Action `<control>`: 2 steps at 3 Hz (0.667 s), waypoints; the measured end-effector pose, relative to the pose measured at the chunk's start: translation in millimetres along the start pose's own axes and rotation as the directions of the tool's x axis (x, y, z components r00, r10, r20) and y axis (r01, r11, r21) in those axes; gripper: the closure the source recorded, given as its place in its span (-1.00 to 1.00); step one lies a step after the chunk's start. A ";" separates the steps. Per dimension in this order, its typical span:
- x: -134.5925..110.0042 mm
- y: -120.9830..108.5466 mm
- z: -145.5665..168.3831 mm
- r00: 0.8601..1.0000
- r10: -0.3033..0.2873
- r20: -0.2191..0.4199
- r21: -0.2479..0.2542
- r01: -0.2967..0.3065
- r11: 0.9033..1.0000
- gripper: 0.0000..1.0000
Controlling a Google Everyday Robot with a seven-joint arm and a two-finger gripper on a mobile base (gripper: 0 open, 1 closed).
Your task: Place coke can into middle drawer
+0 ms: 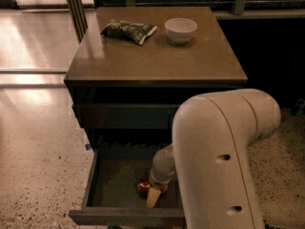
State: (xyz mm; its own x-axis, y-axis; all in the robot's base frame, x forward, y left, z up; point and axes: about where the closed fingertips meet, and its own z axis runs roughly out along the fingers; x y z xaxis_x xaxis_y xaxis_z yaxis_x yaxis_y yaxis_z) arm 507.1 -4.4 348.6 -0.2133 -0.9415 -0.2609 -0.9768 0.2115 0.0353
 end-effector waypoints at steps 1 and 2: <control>1.3 -2.1 -3.5 1.000 0.003 -0.001 0.009 -0.003 1.000 -1.00; 11.0 -17.7 -29.4 1.000 0.023 -0.004 0.073 -0.023 0.997 -1.00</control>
Offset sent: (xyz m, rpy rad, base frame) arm 0.0292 -0.0456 0.0546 -0.0416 -0.1350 -0.0900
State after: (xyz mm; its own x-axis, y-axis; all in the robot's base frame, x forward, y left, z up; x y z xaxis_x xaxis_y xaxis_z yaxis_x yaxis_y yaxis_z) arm 521.4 -26.2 373.4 -0.2362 -0.9373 -0.2562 -0.9673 0.2518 -0.0296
